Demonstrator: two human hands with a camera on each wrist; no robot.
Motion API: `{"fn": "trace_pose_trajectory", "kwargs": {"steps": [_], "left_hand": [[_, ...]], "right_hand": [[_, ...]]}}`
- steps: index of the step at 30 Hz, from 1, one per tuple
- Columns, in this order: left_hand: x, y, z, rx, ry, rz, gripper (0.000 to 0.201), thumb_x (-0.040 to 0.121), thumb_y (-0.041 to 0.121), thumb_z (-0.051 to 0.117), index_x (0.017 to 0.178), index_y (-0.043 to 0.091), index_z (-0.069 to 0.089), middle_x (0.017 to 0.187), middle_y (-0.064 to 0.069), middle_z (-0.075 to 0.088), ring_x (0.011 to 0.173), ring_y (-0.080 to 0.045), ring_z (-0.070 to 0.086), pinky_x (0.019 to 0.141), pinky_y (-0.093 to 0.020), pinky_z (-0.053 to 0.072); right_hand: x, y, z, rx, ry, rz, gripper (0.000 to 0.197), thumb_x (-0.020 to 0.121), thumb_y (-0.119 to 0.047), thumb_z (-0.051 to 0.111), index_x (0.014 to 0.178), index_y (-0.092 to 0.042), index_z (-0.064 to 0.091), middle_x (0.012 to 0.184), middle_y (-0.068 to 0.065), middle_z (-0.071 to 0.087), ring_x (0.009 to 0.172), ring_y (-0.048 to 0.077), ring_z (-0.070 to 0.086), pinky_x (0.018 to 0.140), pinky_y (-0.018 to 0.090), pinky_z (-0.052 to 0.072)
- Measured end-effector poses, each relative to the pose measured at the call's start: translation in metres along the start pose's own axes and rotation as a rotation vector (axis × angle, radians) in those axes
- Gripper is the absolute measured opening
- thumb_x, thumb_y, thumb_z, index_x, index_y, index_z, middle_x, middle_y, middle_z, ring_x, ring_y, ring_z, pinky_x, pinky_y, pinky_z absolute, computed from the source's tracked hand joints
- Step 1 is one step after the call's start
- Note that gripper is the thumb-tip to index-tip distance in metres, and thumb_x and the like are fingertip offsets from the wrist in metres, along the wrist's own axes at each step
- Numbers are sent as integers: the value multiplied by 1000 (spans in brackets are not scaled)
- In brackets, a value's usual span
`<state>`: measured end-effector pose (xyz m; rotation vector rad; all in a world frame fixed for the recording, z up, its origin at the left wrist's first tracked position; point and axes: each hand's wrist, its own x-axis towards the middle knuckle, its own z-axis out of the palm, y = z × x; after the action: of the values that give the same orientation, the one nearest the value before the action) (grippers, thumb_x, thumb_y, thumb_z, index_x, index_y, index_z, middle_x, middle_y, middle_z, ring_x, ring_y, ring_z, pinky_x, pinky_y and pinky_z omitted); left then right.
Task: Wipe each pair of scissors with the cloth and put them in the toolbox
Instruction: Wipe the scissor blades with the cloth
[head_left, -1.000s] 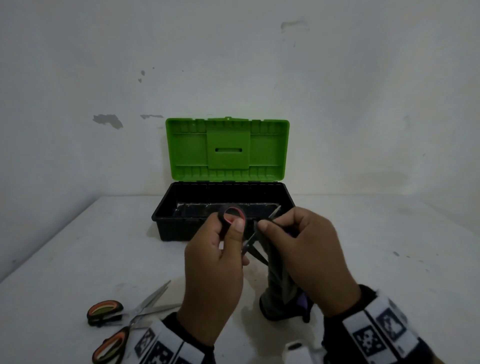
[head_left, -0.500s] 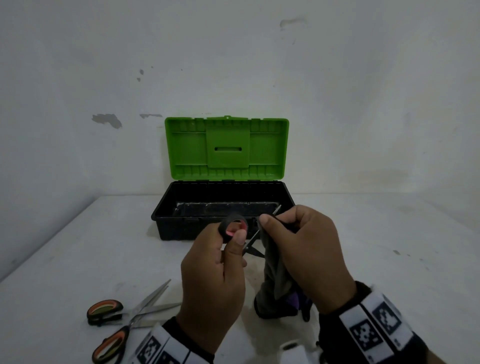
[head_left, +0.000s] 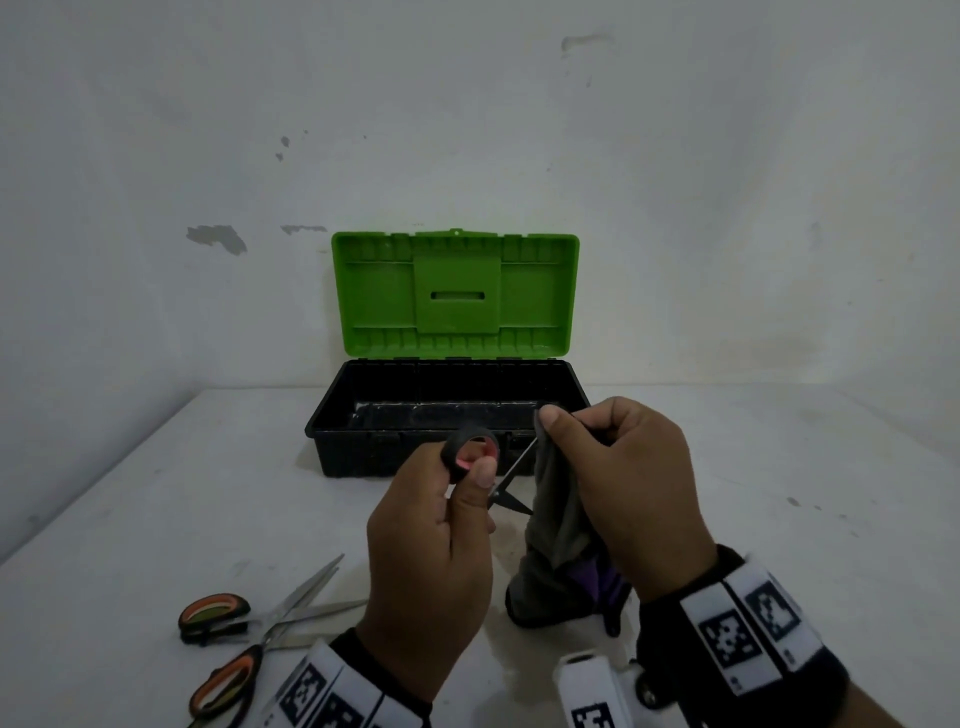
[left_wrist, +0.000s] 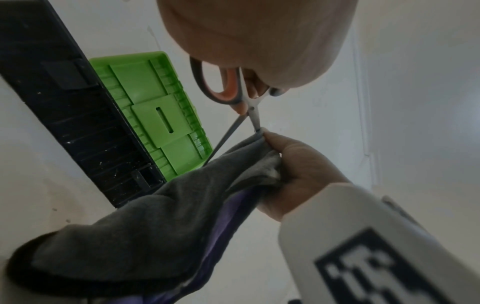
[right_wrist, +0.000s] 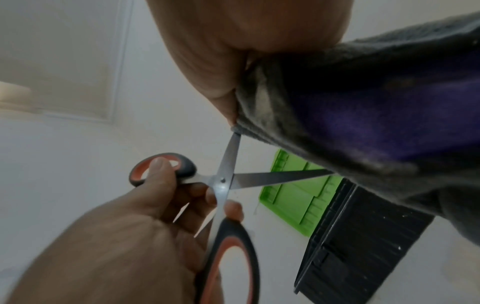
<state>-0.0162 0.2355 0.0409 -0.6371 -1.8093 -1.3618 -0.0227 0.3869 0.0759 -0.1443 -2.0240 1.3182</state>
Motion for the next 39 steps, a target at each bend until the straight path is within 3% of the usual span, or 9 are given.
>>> {"fn": "trace_pose_trajectory", "kwargs": {"steps": [3,8,17,21,25,28,31,36,39], "left_hand": [[0,-2,-3,2,12,6,29,97,34,43,94,12,62,65,8,57,58,-5,61,50,-18,48],[0,1,-3,-11,-10,3,27,96,32,45,94,12,62,70,9,58,59,-4,62,53,-9,46],[4,5,-6,15,-10,44,36,99,38,41,95,9,63,70,8,58,61,-4,62,53,-7,45],[4,2,-4,22,9,-3,32,98,36,43,93,11,63,69,8,57,59,-5,62,51,-21,52],[12,8,-8,-103,24,-210,30,99,41,44,91,17,61,64,-1,58,54,-14,63,48,-30,54],[22,9,-14,-345,26,-618,27,96,36,48,90,16,64,66,-6,58,54,-28,61,46,-22,49],[29,5,-18,-587,26,-925,26,99,28,51,94,9,68,67,-9,54,54,-24,54,45,-24,48],[31,4,-14,-737,0,-1058,26,99,24,52,95,2,66,68,-10,51,56,-17,50,45,-26,47],[31,6,-11,-737,-22,-1081,26,98,25,53,95,3,66,66,-9,51,54,-15,50,45,-26,46]], "right_hand": [[-10,-6,1,3,-48,-24,27,82,-36,78,65,-18,67,58,-2,67,54,7,62,51,18,48],[2,-1,-2,26,11,18,28,82,-35,78,65,-15,68,58,-1,66,51,4,58,51,16,44],[-2,-7,-2,60,-24,9,27,82,-33,79,65,-15,68,55,-3,66,49,3,58,50,15,44],[13,-5,-8,113,11,35,32,83,-31,78,61,-12,65,50,-5,62,44,2,53,46,14,42],[24,0,-18,296,20,137,31,83,-28,78,58,-16,65,55,1,63,51,12,54,50,24,44],[28,4,-30,277,-66,116,20,82,-23,78,66,-15,69,59,-2,70,55,9,60,55,26,48],[21,4,-35,257,-248,79,10,79,-15,79,75,-11,72,67,2,74,60,10,65,58,23,52],[2,-2,-30,264,-418,9,11,71,-13,83,69,-15,73,69,4,75,62,11,68,60,19,53],[-8,-10,-23,268,-472,35,18,65,-26,83,71,-13,73,70,7,76,65,20,71,62,31,56]]}}
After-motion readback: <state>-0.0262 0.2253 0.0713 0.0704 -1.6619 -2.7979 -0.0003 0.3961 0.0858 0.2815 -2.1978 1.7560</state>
